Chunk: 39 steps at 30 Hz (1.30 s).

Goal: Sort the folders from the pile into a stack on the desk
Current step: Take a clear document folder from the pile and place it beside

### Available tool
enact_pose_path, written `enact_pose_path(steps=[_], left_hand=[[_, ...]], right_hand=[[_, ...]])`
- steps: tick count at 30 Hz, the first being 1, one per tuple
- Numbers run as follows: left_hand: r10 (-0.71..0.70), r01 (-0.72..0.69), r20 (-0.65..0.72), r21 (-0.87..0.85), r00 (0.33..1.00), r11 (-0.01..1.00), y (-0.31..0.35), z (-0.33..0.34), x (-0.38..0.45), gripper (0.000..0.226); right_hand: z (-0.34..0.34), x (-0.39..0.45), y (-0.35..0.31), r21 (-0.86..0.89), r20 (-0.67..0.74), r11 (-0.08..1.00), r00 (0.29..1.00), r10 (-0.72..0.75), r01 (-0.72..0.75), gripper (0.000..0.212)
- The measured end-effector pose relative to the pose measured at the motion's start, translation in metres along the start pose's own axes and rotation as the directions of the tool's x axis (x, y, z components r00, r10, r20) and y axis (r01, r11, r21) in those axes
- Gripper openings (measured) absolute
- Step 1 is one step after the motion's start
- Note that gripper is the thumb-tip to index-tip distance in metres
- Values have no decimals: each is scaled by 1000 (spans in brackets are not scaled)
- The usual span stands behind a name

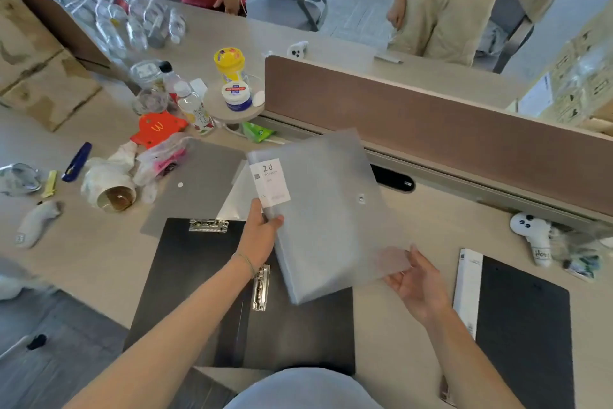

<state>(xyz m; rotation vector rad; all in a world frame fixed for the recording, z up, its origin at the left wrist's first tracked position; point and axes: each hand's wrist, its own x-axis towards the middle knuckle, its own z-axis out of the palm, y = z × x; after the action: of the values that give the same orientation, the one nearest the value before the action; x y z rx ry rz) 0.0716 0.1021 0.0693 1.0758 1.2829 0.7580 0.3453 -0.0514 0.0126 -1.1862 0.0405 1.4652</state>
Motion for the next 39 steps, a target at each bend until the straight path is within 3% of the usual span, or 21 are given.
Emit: enact_pose_path(steps=[4, 8, 13, 20, 24, 30, 39], left_hand=[[62, -61, 44, -13, 997, 998, 20, 0, -17, 25], [128, -127, 70, -13, 989, 992, 28, 10, -37, 17], [209, -219, 108, 94, 972, 971, 36, 34, -63, 27], [245, -270, 207, 103, 947, 957, 42, 78, -87, 13], [159, -171, 247, 26, 956, 985, 38, 106, -99, 16], [81, -83, 258, -5, 963, 997, 29, 155, -112, 21], [-32, 26, 215, 32, 976, 999, -8, 233, -123, 20]], right_hand=[[-5, -17, -5, -183, 100, 983, 995, -10, 29, 41], [2, -31, -9, -278, 211, 958, 977, -13, 72, 77], [0, -49, -13, -118, 192, 986, 977, -94, 118, 37], [-32, -74, -8, -50, -11, 979, 981, -196, 195, 19], [-61, -88, -9, -93, -74, 975, 975, -211, 204, 27], [-106, -115, -26, -110, -33, 955, 960, -280, 274, 50], [-169, -140, -59, -131, -193, 921, 902, -385, 366, 31]])
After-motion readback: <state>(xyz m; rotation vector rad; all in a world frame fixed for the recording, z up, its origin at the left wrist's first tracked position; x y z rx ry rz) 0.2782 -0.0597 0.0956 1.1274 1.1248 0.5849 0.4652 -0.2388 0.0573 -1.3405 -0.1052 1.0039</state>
